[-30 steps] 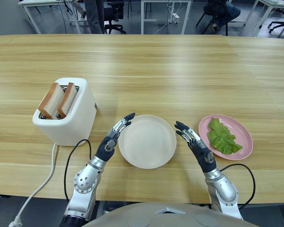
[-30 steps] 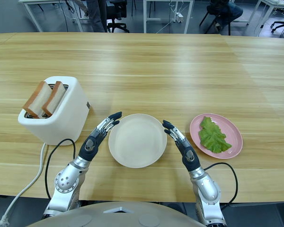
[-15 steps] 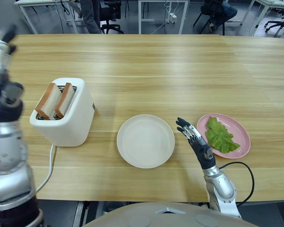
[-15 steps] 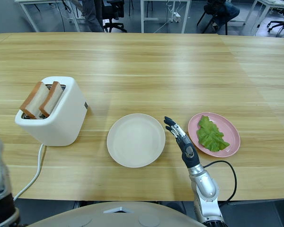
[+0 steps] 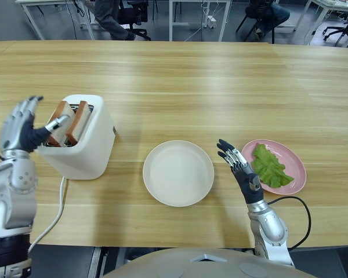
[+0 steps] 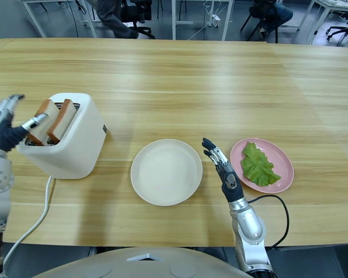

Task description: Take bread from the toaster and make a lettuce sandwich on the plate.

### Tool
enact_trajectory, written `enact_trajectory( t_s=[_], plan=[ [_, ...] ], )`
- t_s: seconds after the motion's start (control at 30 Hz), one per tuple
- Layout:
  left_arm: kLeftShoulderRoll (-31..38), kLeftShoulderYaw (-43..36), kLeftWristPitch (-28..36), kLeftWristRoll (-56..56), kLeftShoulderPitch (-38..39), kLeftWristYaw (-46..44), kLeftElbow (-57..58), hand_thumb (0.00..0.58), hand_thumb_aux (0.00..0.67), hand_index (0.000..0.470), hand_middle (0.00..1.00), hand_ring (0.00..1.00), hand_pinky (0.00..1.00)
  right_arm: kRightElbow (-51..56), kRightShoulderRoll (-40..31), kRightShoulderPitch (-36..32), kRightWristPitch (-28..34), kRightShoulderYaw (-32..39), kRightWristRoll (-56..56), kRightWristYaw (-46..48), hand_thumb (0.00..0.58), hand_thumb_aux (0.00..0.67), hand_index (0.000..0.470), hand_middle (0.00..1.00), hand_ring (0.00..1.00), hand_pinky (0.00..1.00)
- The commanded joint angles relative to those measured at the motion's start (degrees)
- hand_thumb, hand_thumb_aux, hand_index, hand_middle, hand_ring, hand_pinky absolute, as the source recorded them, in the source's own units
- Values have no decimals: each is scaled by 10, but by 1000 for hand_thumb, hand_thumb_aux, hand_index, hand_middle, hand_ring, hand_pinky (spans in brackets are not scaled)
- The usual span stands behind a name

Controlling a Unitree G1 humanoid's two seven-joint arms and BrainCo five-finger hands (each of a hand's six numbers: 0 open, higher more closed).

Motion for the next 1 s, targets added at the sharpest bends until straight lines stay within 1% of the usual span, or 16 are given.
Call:
enact_trajectory(
  t_s=[0.03,0.3,0.33,0.37,0.4,0.43,0.5,0.53,0.57,0.6,0.63,0.67,0.7,0.77,0.93,1.0],
  plan=[
    [18,-24,11,19,-5,1,27,0,0,0,0,0,0,-15,-6,7,12,-10,5,-5,0,0,0,0,0,0],
    [36,-45,46,55,-7,15,36,0,0,0,0,0,0,-27,-10,8,21,-14,8,-1,0,0,0,0,0,0],
    [38,-45,50,58,-6,16,35,31,18,13,0,0,0,-29,-10,9,22,-14,9,0,0,0,0,0,0,0],
    [38,-45,55,56,-6,15,34,31,18,13,0,0,0,-31,-11,10,23,-14,9,0,0,0,0,0,0,0],
    [39,-45,57,54,-6,15,34,438,339,233,0,0,0,-33,-12,10,24,-14,10,1,0,0,0,0,0,0],
    [38,-45,61,52,-6,15,35,464,370,254,0,0,0,-34,-12,11,24,-14,10,1,0,0,0,0,0,0],
    [35,-43,63,39,-8,10,37,468,376,258,0,0,0,-38,-14,12,26,-13,11,1,0,0,0,0,0,0],
    [33,-43,64,33,-8,9,38,556,533,366,0,0,0,-40,-14,12,27,-13,11,1,0,0,0,0,0,0],
    [29,-42,64,25,-8,9,38,570,581,399,0,0,0,-41,-15,13,28,-12,11,1,0,0,0,0,0,0],
    [23,-41,62,13,-9,7,37,568,573,393,0,0,0,-43,-16,14,28,-12,12,2,0,0,0,0,0,0],
    [20,-41,60,4,-10,5,36,549,515,354,0,0,0,-44,-16,15,29,-12,12,2,0,0,0,0,0,0],
    [17,-40,61,-4,-9,3,35,571,589,404,0,0,0,-46,-16,16,29,-12,12,2,0,0,0,0,0,0],
    [12,-38,60,-13,-10,5,35,571,589,404,0,0,0,-47,-17,17,30,-12,13,2,0,0,0,0,0,0],
    [6,-38,60,-26,-10,4,38,580,670,460,0,0,0,-50,-18,18,31,-12,13,2,0,0,0,0,0,0],
    [2,-48,50,-37,-1,11,47,580,670,460,0,0,0,-57,-21,21,35,-10,14,4,0,0,0,0,0,0],
    [-3,-41,35,-48,-3,22,44,580,670,460,0,0,0,-58,-21,22,36,-10,14,4,0,0,0,0,0,0]
  ],
)
